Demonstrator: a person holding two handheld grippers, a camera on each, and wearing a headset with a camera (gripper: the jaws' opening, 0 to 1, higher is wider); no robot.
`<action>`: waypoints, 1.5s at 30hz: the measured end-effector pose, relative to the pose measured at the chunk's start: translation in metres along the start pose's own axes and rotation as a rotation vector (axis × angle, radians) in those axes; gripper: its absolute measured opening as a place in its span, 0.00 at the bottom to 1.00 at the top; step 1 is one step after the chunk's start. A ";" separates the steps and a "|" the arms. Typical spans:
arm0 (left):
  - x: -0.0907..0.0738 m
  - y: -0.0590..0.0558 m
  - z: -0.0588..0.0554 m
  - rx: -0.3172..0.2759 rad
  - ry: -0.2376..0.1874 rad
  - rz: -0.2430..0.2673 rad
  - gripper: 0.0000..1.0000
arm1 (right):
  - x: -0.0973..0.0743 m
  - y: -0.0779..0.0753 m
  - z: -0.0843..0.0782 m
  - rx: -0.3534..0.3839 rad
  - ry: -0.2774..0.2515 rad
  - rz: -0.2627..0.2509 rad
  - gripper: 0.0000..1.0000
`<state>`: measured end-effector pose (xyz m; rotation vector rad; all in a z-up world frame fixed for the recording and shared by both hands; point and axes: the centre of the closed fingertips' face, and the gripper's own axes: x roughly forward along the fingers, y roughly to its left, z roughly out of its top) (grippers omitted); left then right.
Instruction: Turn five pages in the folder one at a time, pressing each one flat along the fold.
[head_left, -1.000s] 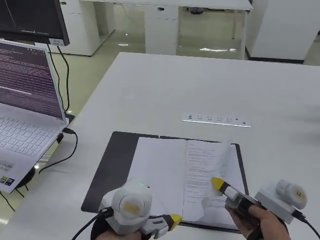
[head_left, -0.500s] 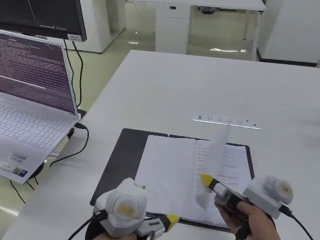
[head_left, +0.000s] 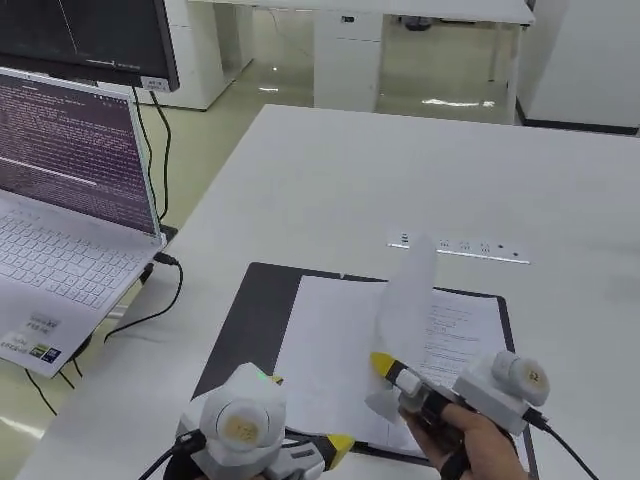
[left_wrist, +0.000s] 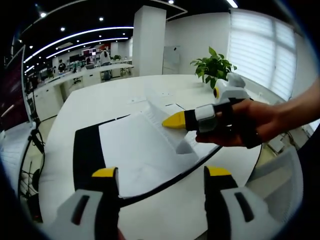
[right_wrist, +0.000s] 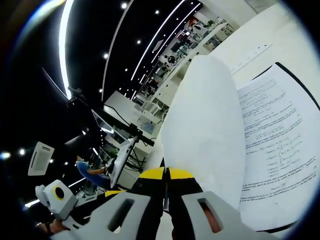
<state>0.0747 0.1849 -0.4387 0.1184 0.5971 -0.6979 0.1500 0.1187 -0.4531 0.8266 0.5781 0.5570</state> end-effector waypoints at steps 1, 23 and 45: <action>-0.001 0.001 0.001 -0.001 -0.003 0.000 0.69 | 0.001 0.001 -0.001 0.001 0.004 0.002 0.00; -0.016 0.023 -0.007 -0.043 -0.010 0.033 0.69 | 0.050 0.017 -0.058 0.030 0.131 0.020 0.00; -0.025 0.051 -0.016 -0.095 -0.018 0.067 0.69 | 0.092 -0.008 -0.096 0.131 0.206 -0.048 0.00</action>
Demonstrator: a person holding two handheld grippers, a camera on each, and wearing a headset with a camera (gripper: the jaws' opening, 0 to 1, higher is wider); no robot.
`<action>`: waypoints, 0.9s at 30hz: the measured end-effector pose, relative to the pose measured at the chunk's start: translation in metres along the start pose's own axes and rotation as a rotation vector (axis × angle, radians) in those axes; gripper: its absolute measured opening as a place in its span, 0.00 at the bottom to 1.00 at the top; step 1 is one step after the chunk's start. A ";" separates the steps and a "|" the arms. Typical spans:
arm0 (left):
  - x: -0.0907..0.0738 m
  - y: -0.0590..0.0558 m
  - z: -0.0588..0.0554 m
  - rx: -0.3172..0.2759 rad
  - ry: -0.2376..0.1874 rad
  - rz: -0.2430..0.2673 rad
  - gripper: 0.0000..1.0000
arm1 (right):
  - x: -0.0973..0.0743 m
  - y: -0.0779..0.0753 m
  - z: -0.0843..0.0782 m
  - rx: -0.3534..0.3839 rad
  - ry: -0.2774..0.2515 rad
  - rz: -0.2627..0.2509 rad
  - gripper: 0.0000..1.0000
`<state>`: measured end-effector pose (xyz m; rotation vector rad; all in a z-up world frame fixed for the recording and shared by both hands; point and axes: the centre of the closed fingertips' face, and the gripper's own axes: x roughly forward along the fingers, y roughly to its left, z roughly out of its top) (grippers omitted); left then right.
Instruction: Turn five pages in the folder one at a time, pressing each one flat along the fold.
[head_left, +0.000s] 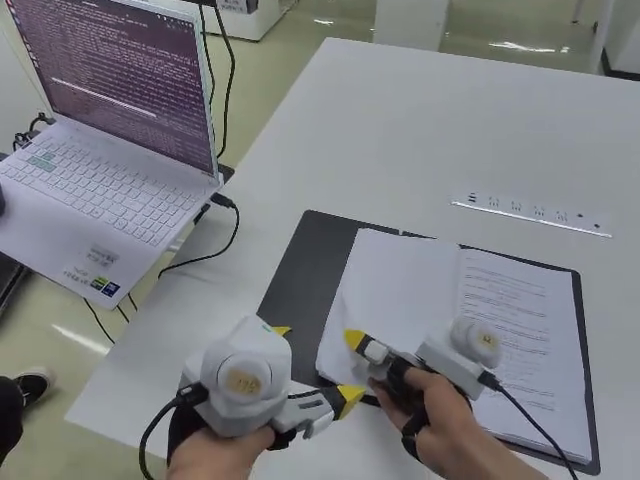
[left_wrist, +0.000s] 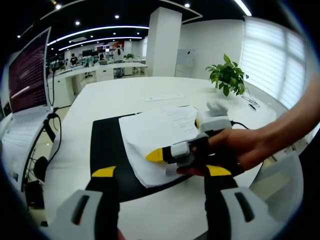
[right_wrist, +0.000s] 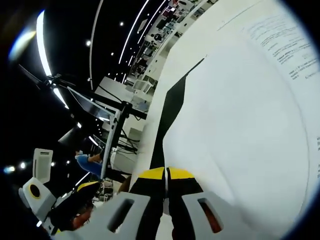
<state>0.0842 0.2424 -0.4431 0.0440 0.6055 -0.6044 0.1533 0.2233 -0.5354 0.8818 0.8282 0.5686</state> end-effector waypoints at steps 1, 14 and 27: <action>0.001 0.002 -0.001 -0.001 0.001 -0.001 0.69 | 0.001 -0.002 -0.002 0.000 0.005 -0.004 0.00; 0.001 0.018 -0.007 -0.013 0.018 0.004 0.70 | 0.015 -0.003 -0.024 0.017 0.065 0.028 0.11; 0.009 0.015 0.007 -0.025 -0.002 -0.002 0.69 | -0.026 0.013 0.005 -0.093 0.026 0.113 0.41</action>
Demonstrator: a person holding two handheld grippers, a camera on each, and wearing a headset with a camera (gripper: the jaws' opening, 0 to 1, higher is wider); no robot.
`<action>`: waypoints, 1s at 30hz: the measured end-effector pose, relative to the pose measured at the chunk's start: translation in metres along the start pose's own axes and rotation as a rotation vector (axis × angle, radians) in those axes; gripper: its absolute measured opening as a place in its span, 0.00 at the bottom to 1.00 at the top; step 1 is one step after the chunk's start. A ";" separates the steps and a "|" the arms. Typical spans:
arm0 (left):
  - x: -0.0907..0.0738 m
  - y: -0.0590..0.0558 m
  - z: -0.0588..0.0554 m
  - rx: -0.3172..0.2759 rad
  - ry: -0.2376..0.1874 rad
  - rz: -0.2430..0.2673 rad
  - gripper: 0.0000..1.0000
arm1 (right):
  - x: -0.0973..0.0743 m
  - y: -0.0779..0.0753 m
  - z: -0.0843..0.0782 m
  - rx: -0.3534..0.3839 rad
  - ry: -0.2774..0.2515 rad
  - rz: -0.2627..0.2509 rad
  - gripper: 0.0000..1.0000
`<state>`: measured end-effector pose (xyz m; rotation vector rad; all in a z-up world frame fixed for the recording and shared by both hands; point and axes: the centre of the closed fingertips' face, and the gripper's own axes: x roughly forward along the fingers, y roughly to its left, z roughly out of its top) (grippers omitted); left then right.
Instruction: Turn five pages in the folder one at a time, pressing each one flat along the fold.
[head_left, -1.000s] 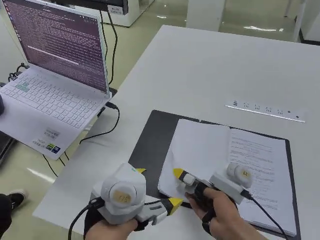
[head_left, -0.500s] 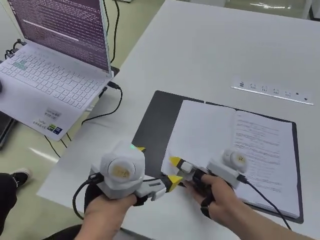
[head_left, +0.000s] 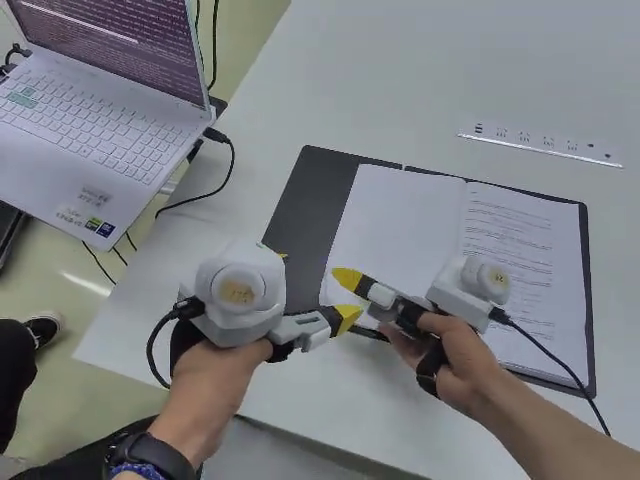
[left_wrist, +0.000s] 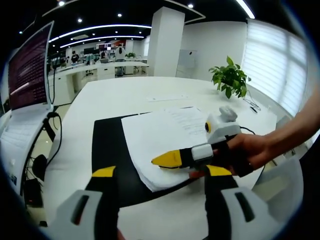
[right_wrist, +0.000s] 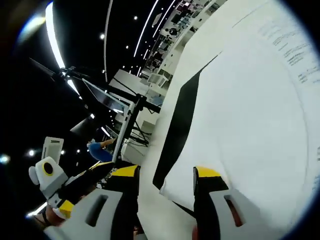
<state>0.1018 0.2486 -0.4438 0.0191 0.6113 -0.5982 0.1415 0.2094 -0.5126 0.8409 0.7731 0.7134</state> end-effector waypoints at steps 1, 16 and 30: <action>0.002 0.000 0.001 0.001 -0.001 -0.002 0.69 | -0.005 -0.002 0.004 -0.013 -0.008 -0.007 0.40; 0.031 -0.007 -0.013 0.038 0.026 -0.062 0.46 | -0.081 -0.011 0.049 -0.161 -0.108 -0.099 0.42; 0.070 -0.001 -0.047 0.010 0.093 -0.105 0.06 | -0.103 -0.027 0.037 -0.170 -0.101 -0.149 0.41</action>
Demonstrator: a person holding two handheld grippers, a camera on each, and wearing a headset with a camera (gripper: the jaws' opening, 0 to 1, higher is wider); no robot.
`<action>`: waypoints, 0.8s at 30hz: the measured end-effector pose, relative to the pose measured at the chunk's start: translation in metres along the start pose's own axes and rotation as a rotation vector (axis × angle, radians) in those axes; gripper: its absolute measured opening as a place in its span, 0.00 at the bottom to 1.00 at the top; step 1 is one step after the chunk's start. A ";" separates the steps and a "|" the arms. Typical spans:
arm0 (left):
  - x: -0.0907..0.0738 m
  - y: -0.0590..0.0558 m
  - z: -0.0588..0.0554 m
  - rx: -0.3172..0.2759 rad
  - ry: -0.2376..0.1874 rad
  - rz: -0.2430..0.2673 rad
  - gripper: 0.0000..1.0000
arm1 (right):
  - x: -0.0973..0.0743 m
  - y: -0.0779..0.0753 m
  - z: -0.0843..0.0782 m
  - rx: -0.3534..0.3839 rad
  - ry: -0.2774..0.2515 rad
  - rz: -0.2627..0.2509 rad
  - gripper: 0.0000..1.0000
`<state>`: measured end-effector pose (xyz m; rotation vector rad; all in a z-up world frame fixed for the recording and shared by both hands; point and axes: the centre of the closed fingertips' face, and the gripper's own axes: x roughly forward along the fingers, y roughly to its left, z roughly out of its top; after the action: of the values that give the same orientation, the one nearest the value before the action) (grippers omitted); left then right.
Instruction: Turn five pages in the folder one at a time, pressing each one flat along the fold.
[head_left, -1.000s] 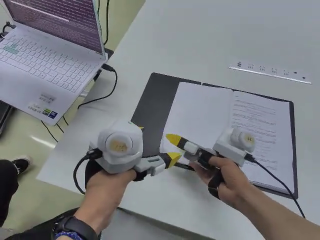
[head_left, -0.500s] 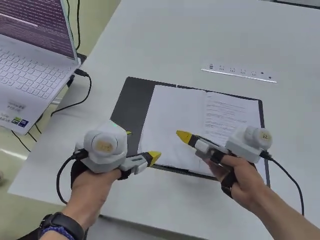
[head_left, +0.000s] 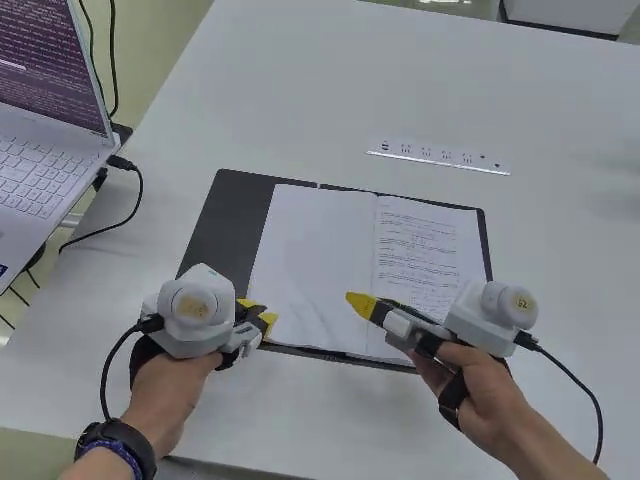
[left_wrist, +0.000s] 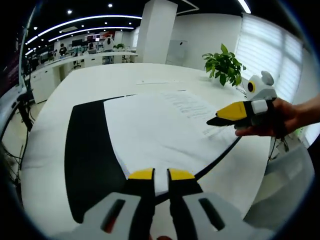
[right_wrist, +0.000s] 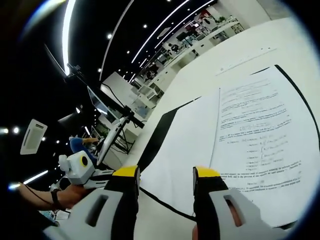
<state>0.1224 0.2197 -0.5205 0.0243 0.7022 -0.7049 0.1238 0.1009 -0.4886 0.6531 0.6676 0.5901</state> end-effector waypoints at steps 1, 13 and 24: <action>0.002 0.001 -0.002 -0.003 0.006 0.005 0.05 | 0.000 -0.001 -0.001 0.001 0.001 -0.002 0.41; 0.017 0.012 -0.032 0.004 0.138 0.040 0.00 | -0.001 -0.006 -0.003 -0.040 0.024 -0.017 0.36; 0.016 0.011 -0.033 0.066 0.151 0.046 0.00 | 0.009 -0.014 0.005 -0.050 0.035 -0.017 0.33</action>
<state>0.1187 0.2272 -0.5584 0.1551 0.8204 -0.6863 0.1368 0.0959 -0.4987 0.5915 0.6881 0.6021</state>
